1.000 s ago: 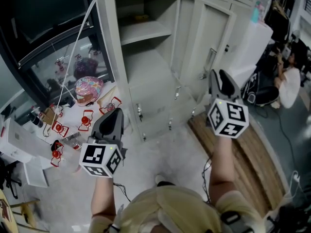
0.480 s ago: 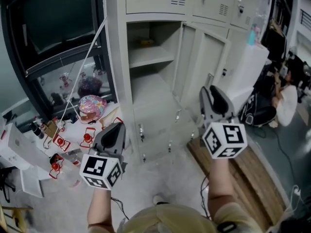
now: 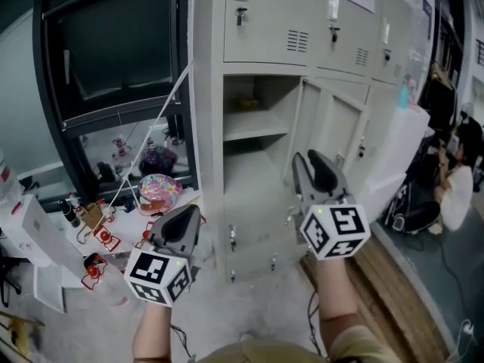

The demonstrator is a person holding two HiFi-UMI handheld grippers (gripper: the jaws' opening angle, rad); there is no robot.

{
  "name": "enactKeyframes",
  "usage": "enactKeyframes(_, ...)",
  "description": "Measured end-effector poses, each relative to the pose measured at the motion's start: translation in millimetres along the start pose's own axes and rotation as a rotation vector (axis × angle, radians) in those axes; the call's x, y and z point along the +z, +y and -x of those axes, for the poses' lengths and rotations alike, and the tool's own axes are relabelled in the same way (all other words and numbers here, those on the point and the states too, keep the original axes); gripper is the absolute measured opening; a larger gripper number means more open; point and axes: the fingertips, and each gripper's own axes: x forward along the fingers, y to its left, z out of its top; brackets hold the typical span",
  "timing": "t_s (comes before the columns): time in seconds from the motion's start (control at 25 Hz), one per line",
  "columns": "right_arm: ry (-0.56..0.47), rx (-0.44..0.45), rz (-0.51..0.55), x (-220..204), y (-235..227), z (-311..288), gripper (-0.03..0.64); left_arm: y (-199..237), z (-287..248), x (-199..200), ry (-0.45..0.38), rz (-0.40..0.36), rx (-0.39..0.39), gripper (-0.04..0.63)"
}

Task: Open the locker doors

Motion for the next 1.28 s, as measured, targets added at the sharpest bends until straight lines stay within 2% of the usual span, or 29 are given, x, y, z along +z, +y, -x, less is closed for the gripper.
enactKeyframes(0.32,-0.097,0.107,-0.001,34.3,22.4,-54.0,0.106,21.1,-9.9,28.4,-0.026,-0.064,0.068,0.003)
enactKeyframes(0.52,-0.152,0.174,0.026,57.2,34.2,-87.8,0.106,33.0,-26.2,58.4,-0.049,-0.129,0.108,0.003)
enactKeyframes(0.76,-0.209,0.233,0.042,78.2,36.0,-115.3,0.107,42.2,-48.3,101.4,-0.109,-0.165,0.150,0.003)
enactKeyframes(0.96,-0.236,0.271,0.041,89.7,37.2,-133.8,0.107,45.7,-65.1,129.7,-0.134,-0.235,0.174,0.003)
enactKeyframes(1.16,-0.266,0.291,0.033,103.6,38.7,-146.1,0.107,54.3,-79.6,148.8,-0.157,-0.250,0.176,0.003)
enactKeyframes(1.28,-0.262,0.292,0.065,106.9,39.0,-157.8,0.107,62.2,-90.5,157.9,-0.169,-0.268,0.173,0.004)
